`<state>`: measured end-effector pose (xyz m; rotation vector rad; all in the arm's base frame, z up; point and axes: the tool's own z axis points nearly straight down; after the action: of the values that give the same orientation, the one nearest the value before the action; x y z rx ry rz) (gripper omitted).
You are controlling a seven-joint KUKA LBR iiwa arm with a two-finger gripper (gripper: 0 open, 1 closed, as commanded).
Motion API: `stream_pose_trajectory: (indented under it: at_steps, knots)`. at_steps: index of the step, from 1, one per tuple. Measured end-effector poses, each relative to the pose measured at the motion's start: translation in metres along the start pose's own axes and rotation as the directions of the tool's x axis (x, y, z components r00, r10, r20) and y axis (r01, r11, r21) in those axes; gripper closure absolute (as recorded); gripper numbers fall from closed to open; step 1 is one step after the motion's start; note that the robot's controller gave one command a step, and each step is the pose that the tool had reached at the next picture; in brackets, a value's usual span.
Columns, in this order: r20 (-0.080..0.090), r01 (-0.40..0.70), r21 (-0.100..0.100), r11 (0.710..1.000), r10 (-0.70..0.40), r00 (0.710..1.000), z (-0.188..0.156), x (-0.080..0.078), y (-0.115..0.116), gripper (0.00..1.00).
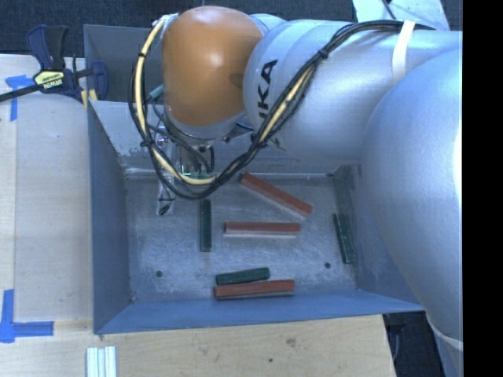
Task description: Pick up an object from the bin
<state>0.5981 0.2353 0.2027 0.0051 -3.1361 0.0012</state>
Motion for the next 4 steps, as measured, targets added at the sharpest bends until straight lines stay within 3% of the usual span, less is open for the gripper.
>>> stream_pose_trajectory:
  at_steps: [1, 2, 3, 4]
  knots:
    - [0.004, 0.154, 0.003, 0.988, -0.154, 0.988, 0.042, -0.007, -0.065, 0.0]
    - [0.012, 0.368, 0.002, 0.93, -0.368, 0.93, 0.133, 0.11, -0.097, 0.0]
    - [0.01, 0.456, 0.008, 0.89, -0.456, 0.89, 0.114, 0.07, -0.2, 0.0]
    - [0.007, 0.391, 0.002, 0.92, -0.391, 0.92, 0.134, 0.104, -0.242, 0.0]
